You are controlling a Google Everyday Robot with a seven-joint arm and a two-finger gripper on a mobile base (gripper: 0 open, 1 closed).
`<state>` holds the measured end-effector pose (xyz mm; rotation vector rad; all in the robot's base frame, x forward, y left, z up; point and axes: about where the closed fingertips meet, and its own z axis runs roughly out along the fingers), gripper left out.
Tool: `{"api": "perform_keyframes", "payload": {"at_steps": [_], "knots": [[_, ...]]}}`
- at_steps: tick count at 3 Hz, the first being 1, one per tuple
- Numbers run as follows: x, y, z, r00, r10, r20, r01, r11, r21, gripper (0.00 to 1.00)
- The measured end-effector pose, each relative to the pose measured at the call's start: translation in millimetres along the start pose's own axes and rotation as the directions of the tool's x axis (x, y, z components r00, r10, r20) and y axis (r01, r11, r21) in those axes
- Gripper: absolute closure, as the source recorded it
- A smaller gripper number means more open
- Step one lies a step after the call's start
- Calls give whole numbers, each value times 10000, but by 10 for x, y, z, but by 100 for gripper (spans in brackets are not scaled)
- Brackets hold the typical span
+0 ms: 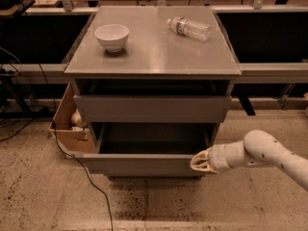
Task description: Close middle drawer
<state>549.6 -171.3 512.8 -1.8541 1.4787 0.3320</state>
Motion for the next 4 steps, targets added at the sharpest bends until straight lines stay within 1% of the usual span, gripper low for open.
{"api": "perform_keyframes", "payload": {"at_steps": [1,2,3,4], "knots": [[8,1,18,10000,48,45,-48,10000,65,100],[128,16,282,9943,742,765,-819,9914,1026,100],[362,90,713,9747,1442,1709,-1802,9591,2184,100],[492,83,921,9639,1550,2163,-2125,9377,2750,100]]}}
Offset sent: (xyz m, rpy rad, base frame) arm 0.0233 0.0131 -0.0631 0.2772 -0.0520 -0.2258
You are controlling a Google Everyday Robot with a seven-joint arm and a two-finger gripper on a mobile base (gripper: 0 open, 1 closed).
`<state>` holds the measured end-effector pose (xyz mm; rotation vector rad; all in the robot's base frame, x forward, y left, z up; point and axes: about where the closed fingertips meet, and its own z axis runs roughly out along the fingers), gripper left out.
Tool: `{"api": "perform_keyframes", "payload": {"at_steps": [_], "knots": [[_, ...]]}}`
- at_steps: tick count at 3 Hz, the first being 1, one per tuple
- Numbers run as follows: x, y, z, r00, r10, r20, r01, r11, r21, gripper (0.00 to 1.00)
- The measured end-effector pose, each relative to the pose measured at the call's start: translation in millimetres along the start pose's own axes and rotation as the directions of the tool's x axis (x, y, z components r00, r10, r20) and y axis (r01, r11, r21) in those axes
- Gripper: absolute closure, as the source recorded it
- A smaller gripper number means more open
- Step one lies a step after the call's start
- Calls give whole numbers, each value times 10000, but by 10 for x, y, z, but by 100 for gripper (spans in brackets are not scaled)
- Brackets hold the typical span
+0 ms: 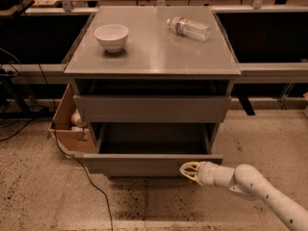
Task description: Close middle drawer
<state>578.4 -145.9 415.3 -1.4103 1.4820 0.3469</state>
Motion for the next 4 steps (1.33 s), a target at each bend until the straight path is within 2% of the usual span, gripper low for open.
{"api": "perform_keyframes", "payload": {"at_steps": [1,2,4], "knots": [[83,-113,203,9993,-10,368,-13,9981,623,100],[118,-372,536,9959,-92,899,-11,9936,1132,100],[39,-710,935,9853,-290,1685,44,9895,1447,100]]}}
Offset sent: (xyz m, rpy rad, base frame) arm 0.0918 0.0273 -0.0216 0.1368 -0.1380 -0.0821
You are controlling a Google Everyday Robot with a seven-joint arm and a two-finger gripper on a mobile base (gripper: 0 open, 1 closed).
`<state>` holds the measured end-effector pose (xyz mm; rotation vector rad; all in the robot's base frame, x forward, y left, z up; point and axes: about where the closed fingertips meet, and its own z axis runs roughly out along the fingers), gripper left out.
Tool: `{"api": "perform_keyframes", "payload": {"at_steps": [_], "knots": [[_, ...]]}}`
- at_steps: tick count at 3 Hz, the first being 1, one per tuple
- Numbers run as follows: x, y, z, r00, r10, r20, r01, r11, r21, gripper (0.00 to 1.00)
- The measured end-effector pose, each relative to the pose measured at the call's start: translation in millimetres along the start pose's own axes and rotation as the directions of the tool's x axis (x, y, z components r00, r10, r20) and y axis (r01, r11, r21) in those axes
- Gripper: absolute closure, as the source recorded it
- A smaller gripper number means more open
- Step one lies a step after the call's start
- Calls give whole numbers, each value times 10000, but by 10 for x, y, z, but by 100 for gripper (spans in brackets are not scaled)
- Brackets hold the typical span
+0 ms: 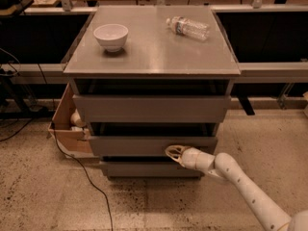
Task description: Close middle drawer
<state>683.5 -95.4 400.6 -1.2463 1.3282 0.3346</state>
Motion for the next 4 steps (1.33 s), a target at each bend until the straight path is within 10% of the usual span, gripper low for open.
{"api": "perform_keyframes", "payload": {"at_steps": [2,4], "knots": [[-76,-123,207,9985,-67,535,59,9999,147,100],[-259,5,-218,9998,-158,141,165,9987,-487,100]]}}
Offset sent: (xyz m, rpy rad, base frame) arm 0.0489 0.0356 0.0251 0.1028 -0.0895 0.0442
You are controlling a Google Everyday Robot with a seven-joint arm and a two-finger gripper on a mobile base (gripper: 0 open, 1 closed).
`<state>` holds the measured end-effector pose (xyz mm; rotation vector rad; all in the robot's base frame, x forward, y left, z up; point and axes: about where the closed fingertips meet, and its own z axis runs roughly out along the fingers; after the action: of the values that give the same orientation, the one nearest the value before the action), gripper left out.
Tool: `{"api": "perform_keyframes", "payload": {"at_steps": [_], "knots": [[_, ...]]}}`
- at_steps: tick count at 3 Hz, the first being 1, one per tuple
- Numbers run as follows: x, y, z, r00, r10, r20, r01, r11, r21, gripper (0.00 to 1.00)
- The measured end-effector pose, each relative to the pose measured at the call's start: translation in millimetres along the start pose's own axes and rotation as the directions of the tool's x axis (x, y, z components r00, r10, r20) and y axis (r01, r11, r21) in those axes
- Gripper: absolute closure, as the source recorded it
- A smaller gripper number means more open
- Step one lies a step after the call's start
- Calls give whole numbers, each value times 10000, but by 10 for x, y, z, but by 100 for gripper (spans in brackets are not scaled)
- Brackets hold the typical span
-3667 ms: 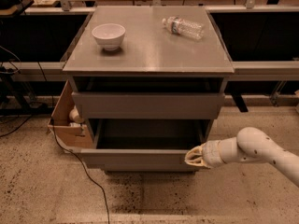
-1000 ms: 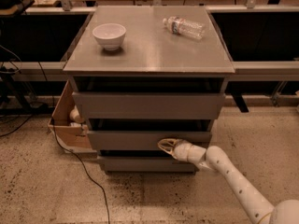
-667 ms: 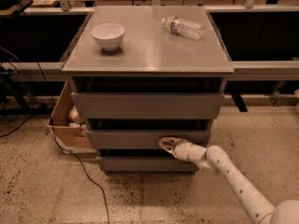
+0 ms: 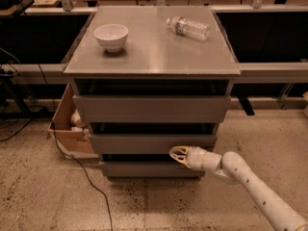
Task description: Close middle drawer
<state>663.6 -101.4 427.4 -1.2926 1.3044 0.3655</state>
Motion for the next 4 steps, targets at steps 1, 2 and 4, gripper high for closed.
{"api": "perform_keyframes", "payload": {"at_steps": [1,2,4], "knots": [[-245,90,-617,9954,-368,-881,328,9984,-469,100],[-686,83,-1135,9811,-1070,-1613,932,9915,-906,100],[-1395,-331,-2106,9403,-1779,-2902,1741,9840,-390,97]]}}
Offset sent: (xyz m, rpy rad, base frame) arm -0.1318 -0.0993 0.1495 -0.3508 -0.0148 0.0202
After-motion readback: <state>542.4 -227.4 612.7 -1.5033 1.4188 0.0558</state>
